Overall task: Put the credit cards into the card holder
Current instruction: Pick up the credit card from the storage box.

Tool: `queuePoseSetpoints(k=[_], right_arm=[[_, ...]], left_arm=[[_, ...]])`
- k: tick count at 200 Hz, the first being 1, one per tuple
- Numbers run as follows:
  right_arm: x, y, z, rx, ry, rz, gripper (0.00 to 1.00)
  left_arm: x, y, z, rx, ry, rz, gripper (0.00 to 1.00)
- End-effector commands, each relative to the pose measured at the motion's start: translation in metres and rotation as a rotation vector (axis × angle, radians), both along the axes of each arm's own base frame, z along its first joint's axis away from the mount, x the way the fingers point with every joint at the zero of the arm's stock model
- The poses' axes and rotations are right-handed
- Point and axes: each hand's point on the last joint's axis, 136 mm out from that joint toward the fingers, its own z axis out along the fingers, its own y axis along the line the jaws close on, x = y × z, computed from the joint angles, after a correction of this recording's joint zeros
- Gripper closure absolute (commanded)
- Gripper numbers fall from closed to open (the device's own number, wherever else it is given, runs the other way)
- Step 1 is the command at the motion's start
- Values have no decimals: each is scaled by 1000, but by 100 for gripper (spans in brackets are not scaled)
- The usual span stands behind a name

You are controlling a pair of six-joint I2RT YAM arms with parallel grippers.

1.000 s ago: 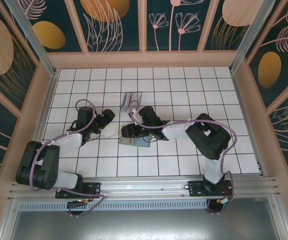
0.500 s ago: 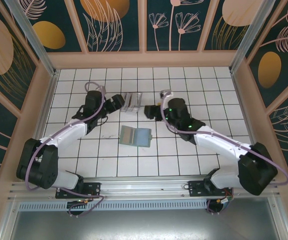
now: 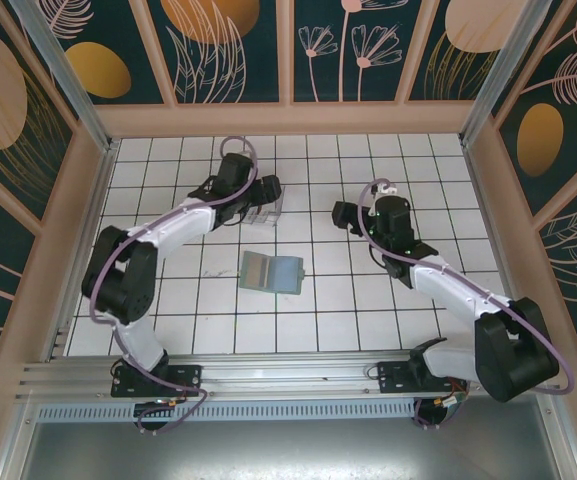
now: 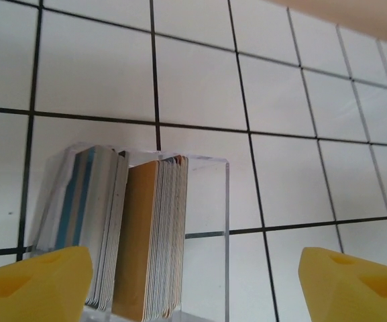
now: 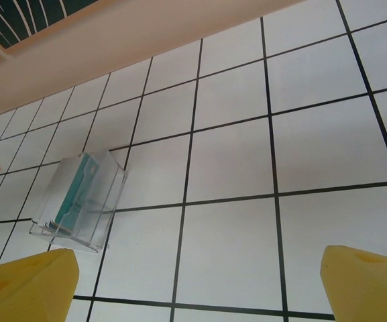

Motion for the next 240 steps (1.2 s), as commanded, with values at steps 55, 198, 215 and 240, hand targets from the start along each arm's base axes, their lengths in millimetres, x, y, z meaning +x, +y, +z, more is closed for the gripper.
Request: queuePoseSetpoints(k=[55, 198, 215, 240], right_arm=[[-1, -5, 1, 24, -7, 19, 7], [-1, -7, -6, 49, 27, 30, 7], [-1, -7, -6, 51, 29, 32, 6], [-2, -8, -7, 48, 34, 29, 6]], left_arm=[[14, -11, -20, 202, 54, -41, 23], [5, -43, -49, 133, 192, -170, 33], [1, -47, -43, 117, 185, -197, 39], [0, -45, -30, 107, 147, -197, 50]])
